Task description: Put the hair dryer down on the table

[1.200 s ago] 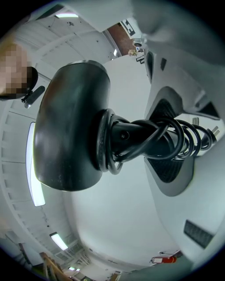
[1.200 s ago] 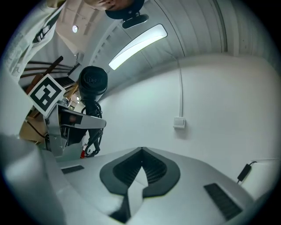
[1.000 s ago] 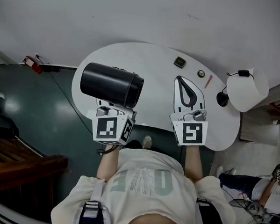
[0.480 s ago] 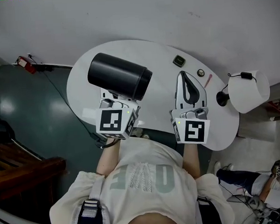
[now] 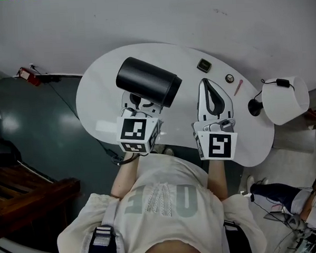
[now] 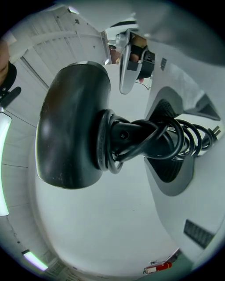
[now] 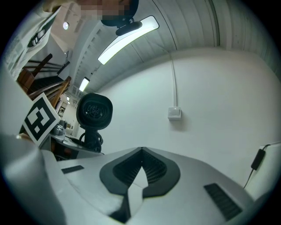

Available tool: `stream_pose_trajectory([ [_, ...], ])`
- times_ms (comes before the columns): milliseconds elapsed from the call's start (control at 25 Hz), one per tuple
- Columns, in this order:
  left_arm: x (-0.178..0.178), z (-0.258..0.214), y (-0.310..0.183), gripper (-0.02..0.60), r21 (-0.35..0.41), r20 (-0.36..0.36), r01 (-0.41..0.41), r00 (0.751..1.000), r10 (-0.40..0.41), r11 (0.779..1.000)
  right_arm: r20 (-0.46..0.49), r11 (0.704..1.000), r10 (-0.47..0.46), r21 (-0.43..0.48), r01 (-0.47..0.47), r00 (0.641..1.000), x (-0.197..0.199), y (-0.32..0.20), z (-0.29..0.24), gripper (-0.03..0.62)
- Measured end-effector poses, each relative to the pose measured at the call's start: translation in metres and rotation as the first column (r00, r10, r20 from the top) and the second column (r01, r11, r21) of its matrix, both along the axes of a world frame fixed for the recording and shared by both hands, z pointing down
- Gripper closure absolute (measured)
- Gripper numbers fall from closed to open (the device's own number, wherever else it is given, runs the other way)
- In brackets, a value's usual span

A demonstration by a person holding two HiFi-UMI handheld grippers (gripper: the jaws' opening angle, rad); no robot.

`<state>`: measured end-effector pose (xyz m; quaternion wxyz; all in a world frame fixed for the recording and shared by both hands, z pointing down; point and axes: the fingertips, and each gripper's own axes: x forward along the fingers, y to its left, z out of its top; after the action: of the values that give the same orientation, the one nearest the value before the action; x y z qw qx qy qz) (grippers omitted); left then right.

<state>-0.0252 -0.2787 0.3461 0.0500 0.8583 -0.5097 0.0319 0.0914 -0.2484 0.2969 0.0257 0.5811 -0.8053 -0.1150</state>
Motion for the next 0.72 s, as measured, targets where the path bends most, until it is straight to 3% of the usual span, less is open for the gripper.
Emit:
stream_pose_trajectory([
  [320, 0.019, 0.076, -0.008, 0.351, -0.205, 0.069, -0.081, 0.993, 0.097, 0.975, 0.004, 0.994, 0.053, -0.098, -0.052, 0.999, 0.01, -0.004, 0.035, 0.591],
  [720, 0.033, 0.166, -0.003, 0.35, -0.445, 0.116, -0.134, 0.972, 0.205, 0.885, 0.01, 0.966, 0.144, -0.218, -0.139, 0.989, 0.027, 0.007, 0.072, 0.591],
])
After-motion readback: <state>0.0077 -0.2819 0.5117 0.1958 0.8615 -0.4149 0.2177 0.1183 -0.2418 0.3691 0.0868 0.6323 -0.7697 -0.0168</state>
